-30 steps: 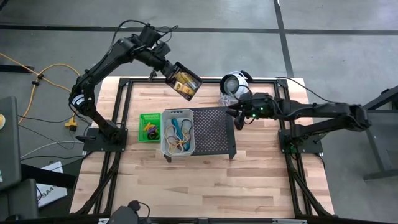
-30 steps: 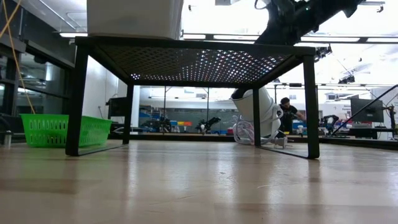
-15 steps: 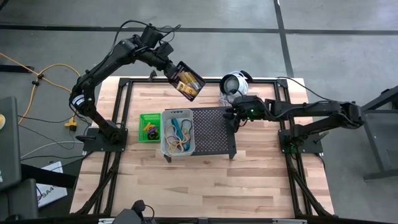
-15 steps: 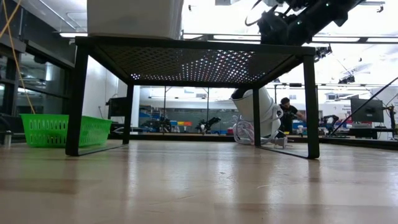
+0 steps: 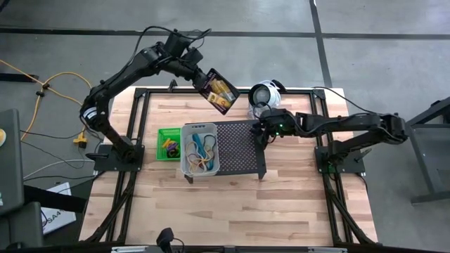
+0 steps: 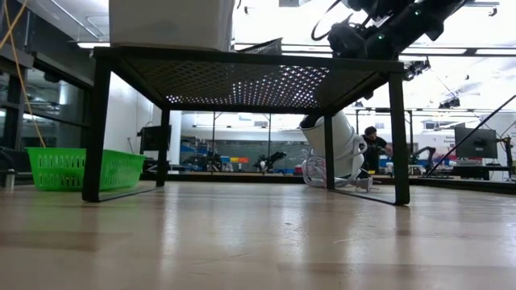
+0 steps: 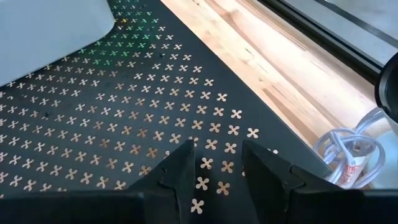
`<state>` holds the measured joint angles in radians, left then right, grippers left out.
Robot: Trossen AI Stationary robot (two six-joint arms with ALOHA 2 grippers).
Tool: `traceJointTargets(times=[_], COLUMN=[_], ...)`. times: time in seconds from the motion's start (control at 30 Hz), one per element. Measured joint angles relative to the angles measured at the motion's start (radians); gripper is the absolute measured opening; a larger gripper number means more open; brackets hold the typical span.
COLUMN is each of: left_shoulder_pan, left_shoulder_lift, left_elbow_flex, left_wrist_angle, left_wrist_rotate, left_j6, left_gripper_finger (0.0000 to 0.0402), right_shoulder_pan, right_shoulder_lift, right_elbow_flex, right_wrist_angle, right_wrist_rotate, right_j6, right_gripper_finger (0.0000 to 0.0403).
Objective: Pick & Place Office Desk Supplies
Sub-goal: Put the black bin with the crayon boxes on the shelf
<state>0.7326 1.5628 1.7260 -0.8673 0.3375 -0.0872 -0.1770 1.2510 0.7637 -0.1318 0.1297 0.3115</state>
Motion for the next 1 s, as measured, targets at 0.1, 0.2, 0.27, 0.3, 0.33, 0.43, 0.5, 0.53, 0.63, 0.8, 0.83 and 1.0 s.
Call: traceJointTargets(times=[0.1, 0.2, 0.27, 0.3, 0.33, 0.43, 0.5, 0.53, 0.63, 0.8, 0.83, 1.0], left_shoulder_pan=[-0.011, -0.02, -0.023, -0.023, -0.023, -0.023, -0.028, -0.029, -0.03, -0.031, -0.031, -0.03], left_shoulder_lift=[0.015, 0.037, 0.048, 0.055, 0.058, 0.058, 0.058, 0.058, 0.058, 0.058, 0.058, 0.058], left_elbow_flex=[0.0, 0.0, 0.0, 0.004, 0.005, 0.006, 0.006, 0.006, 0.006, 0.007, 0.007, 0.007], left_wrist_angle=[0.024, 0.05, 0.053, 0.054, 0.058, 0.057, 0.058, 0.057, 0.058, 0.057, 0.056, 0.056], left_wrist_rotate=[0.001, 0.019, 0.037, 0.046, 0.052, 0.058, 0.056, 0.057, 0.066, 0.08, 0.08, 0.08], left_j6=[-0.015, -0.018, -0.017, -0.017, -0.018, -0.018, -0.018, -0.018, -0.018, -0.018, -0.018, -0.018], left_gripper_finger=[0.0002, 0.0002, 0.0002, 0.0002, 0.0002, 0.0002, 0.0002, 0.0002, 0.0002, 0.0002, 0.0002, 0.0002], right_shoulder_pan=[0.0, 0.0, 0.0, 0.0, 0.0, 0.0, 0.0, 0.0, 0.0, 0.0, 0.0, 0.0], right_shoulder_lift=[0.002, 0.002, 0.002, 0.002, 0.002, 0.002, 0.002, 0.002, 0.002, 0.001, 0.001, 0.001], right_elbow_flex=[-0.002, -0.002, -0.002, -0.002, -0.002, -0.002, -0.002, -0.002, -0.002, -0.002, -0.002, -0.002], right_wrist_angle=[0.025, 0.041, 0.042, 0.042, 0.042, 0.045, 0.045, 0.045, 0.045, 0.045, 0.045, 0.045], right_wrist_rotate=[-0.006, -0.007, -0.01, -0.009, -0.009, -0.009, -0.01, -0.009, -0.009, -0.009, -0.01, -0.009], right_j6=[0.002, 0.002, 0.002, 0.002, 0.002, 0.002, 0.002, 0.002, 0.002, 0.002, 0.002, 0.002], right_gripper_finger=[0.0121, 0.0121, 0.0121, 0.0121, 0.0121, 0.0121, 0.0121, 0.0121, 0.0121, 0.0121, 0.0121, 0.0121])
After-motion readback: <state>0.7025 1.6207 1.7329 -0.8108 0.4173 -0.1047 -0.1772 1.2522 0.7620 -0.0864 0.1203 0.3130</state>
